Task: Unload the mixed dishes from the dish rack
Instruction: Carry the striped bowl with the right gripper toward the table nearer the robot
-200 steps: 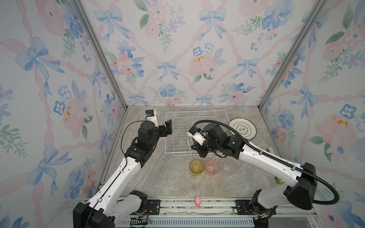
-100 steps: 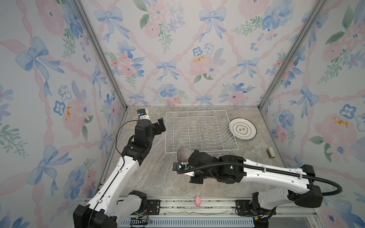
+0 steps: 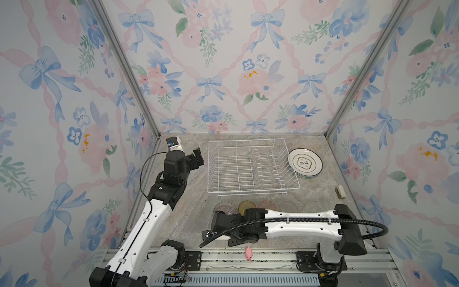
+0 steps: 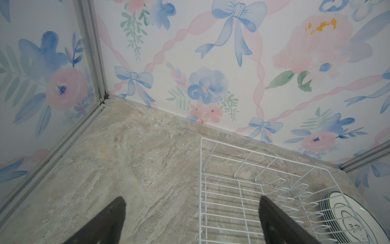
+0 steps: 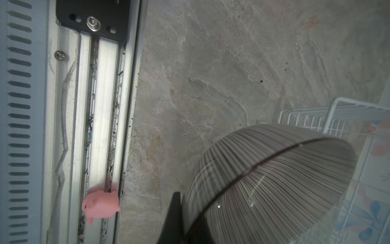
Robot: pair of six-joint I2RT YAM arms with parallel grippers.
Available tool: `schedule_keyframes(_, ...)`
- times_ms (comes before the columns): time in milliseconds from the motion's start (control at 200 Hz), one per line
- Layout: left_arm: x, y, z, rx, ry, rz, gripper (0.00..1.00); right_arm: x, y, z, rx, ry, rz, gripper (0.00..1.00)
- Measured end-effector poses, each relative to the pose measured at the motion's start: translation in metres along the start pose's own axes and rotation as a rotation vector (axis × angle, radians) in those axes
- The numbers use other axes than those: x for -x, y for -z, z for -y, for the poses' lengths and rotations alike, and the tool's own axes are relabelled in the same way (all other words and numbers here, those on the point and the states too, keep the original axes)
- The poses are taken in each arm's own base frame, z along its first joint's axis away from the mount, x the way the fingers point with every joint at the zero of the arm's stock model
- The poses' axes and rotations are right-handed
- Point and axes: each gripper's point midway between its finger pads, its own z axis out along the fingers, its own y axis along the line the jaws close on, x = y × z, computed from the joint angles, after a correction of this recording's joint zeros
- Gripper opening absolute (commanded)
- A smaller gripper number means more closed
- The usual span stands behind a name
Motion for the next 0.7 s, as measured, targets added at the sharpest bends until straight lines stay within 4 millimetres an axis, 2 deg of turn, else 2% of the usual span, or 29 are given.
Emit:
schedule_keyframes(200,0.0,-0.001,0.0,-0.01,0.0,-0.005,0.98,0.006,-0.015,-0.002,0.017,0.04,-0.051,0.0)
schedule_keyframes(485,-0.001,-0.002,0.001,-0.022,-0.015,-0.013,0.98,-0.008,-0.053,-0.013,0.074,0.083,-0.179,0.0)
schedule_keyframes(700,-0.002,-0.002,0.001,-0.025,-0.024,-0.016,0.98,-0.011,-0.063,-0.009,0.094,0.078,-0.205,0.0)
